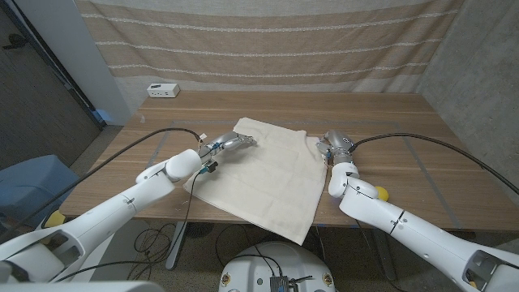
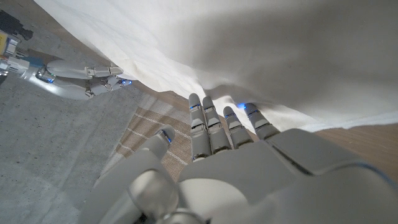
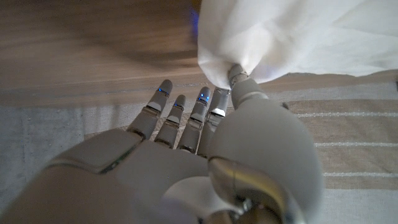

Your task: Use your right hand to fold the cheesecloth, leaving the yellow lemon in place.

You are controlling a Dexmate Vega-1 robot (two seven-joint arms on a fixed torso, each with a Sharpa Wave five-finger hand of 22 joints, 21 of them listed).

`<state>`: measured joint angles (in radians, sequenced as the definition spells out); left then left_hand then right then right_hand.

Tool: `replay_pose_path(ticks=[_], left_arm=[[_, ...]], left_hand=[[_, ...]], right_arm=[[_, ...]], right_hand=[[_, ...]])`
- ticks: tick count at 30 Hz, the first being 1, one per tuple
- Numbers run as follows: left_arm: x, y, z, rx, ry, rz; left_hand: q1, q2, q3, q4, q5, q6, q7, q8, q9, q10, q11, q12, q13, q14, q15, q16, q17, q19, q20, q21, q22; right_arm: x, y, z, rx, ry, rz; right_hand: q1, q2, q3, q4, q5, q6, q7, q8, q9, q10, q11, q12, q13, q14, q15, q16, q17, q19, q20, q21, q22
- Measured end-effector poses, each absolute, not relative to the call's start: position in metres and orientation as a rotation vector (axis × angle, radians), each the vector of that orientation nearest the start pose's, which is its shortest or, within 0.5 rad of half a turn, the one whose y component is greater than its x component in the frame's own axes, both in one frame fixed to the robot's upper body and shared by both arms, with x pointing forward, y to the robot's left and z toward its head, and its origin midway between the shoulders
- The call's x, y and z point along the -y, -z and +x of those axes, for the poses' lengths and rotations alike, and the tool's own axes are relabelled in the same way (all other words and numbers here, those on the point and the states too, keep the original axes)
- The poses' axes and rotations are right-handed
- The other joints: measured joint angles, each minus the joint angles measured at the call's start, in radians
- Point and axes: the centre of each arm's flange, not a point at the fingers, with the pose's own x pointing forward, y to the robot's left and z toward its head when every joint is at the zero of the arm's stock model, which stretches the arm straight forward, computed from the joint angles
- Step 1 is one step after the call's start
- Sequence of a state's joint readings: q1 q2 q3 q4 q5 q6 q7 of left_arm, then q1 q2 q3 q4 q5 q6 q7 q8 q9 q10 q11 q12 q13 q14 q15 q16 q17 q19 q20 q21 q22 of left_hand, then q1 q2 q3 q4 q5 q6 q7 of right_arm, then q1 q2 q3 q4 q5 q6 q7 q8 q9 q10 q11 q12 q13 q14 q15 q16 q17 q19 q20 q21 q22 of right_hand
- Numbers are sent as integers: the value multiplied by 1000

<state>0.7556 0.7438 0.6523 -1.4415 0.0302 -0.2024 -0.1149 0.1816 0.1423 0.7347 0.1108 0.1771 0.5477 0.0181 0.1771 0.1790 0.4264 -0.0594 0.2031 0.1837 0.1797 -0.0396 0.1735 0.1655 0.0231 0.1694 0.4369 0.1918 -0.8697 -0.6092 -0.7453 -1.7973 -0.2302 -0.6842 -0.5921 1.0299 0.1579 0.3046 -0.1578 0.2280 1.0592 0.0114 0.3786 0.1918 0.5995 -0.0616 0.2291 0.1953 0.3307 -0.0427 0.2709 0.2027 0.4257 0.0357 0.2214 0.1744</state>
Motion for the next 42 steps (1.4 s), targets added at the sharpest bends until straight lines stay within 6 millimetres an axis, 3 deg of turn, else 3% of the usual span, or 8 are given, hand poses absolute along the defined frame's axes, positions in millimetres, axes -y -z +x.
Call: replay_pose_path(ticks=[2, 3, 8, 15, 25, 32, 42], left_arm=[[-224, 59, 636, 531, 428, 971], [-223, 61, 637, 518, 435, 974], [-219, 63, 639, 505, 448, 978], [-216, 64, 639, 495, 455, 977], [-215, 65, 638, 488, 454, 970], [-215, 67, 634, 491, 430, 976], [-215, 66, 626, 516, 343, 1061]], left_hand=[[0, 0, 0, 0, 0, -6, -2, 0, 3, 0, 0, -3, 0, -2, -1, -4, 0, -1, 0, -3, 0], [-4, -4, 0, 0, 0, -8, 0, 0, 5, 0, 0, -4, 0, -4, 1, -4, 0, -1, 0, -4, 0], [-5, -5, 0, 0, 0, -18, -4, 0, 5, -11, 0, -4, 0, -12, -2, -4, 0, -7, 2, -7, 0], [-11, 1, 4, 4, 0, -28, -3, 0, 5, -16, 5, -7, 0, -12, -1, -4, 0, -7, 1, -6, 0], [-17, -4, 0, 8, 0, -72, -3, -4, 5, -38, 17, -11, 0, -31, 17, -4, 0, -17, 10, -6, 0], [-33, -12, -4, 13, 0, -91, -5, -4, 5, -54, 33, -11, 5, -49, 54, -4, 0, -71, 27, -31, 4], [-64, -38, -29, 7, 0, -73, -31, 8, 2, -32, 29, 1, 5, -51, 59, 5, 0, -129, 25, -58, 3]], right_arm=[[189, 67, 594, 458, 376, -945], [197, 70, 594, 461, 396, -900], [192, 61, 588, 567, 393, -790], [190, 53, 587, 651, 366, -660], [170, 35, 587, 762, 210, -490], [155, 20, 589, 818, 120, -437], [131, 3, 591, 865, 28, -403]], right_hand=[[0, 0, 2, 2, -5, 0, 0, 0, 0, -1, 1, 0, 0, 17, 2, 9, 0, 10, 2, 6, 1], [0, 0, 2, 2, -7, 0, 0, 0, 1, 3, 5, 0, 0, 27, 2, 14, 0, 17, 3, 6, 3], [7, 2, 12, 3, -8, 7, 11, -2, 1, 23, 14, 0, 0, 58, -1, 21, 2, 46, 0, 19, 5], [17, 2, 20, 3, -16, 9, 16, -3, 1, 38, 19, 0, 3, 70, -2, 21, 2, 54, -3, 19, 5], [17, 2, 24, 7, -16, 5, 20, -1, 1, 38, 19, 0, 3, 70, -2, 21, 5, 57, 0, 23, 5], [17, 1, 24, 7, -23, 7, 21, -1, 6, 38, 19, -5, 3, 69, -2, 21, 5, 57, 0, 23, 5], [19, -1, 32, 7, -24, 6, 23, 3, 6, 38, 19, -5, 2, 69, -2, 21, 9, 57, 0, 23, 10]])
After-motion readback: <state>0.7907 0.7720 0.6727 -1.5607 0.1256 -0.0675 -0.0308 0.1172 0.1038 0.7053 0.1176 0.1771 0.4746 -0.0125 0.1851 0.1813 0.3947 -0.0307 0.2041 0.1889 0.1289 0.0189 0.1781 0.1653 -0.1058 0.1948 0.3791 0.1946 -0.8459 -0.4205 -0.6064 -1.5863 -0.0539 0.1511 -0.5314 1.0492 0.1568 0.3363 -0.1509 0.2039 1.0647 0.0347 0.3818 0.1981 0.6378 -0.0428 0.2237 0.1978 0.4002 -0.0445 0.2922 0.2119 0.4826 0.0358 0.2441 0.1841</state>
